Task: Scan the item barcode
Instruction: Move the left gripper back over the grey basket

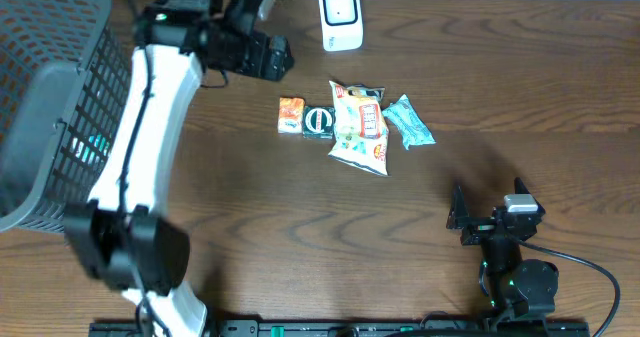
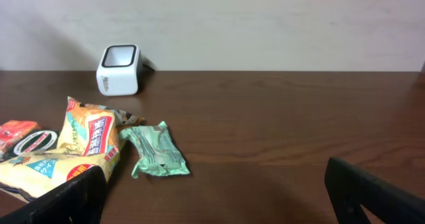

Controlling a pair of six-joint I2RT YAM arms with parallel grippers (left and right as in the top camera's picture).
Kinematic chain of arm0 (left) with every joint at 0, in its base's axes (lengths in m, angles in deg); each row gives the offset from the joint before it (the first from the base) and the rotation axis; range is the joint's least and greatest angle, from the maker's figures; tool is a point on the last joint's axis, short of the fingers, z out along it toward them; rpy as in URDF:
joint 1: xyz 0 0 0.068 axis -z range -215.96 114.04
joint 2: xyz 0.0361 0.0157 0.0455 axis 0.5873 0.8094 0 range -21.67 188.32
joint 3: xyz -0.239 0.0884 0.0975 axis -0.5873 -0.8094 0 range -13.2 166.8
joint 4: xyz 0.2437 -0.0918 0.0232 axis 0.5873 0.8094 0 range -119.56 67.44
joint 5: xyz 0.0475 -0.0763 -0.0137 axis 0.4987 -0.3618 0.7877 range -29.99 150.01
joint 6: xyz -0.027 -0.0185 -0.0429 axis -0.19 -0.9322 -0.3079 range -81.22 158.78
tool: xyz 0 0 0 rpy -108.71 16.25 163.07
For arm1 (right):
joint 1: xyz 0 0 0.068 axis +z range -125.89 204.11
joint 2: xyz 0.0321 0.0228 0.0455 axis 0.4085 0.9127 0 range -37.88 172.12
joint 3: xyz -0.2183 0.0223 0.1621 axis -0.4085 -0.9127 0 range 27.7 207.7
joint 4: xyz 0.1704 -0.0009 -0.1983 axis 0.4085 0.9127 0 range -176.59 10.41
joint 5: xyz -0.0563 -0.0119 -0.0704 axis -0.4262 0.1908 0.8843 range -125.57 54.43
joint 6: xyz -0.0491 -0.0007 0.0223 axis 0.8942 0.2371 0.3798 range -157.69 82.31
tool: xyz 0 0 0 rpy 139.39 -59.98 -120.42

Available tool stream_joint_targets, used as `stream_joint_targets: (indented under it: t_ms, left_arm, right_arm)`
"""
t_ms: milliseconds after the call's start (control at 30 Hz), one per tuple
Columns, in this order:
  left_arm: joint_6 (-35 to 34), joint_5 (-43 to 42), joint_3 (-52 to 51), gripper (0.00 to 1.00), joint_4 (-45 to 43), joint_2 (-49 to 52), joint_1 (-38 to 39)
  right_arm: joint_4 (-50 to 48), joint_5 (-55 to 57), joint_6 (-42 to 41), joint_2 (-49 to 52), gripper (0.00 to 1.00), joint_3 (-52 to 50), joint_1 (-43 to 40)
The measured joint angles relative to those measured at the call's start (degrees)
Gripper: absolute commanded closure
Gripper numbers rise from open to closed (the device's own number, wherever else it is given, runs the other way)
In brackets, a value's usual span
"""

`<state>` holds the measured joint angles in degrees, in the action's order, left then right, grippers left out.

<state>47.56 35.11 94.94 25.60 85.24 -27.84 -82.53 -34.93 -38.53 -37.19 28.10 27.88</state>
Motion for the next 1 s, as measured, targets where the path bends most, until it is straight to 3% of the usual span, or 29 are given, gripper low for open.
stream_joint_targets:
  t_ms: [200,500,800,1000]
  left_arm:
    - [-3.3,6.6,0.0,0.04,-4.0,-8.2,-2.4]
    - [-19.6,21.1,0.5,0.04,-9.6,-17.0,-15.1]
    - [-41.2,24.5,0.4,0.03,-9.5,-16.3,-33.4]
    - [-46.5,25.1,0.4,0.03,-8.2,-13.8,-39.4]
  right_arm:
    - [0.0,0.0,0.0,0.0,0.01,0.0,0.0]
    - [0.0,0.0,0.0,0.0,0.01,0.0,0.0]
    - [0.0,0.0,0.0,0.0,0.01,0.0,0.0]
    - [0.0,0.0,0.0,0.0,0.01,0.0,0.0]
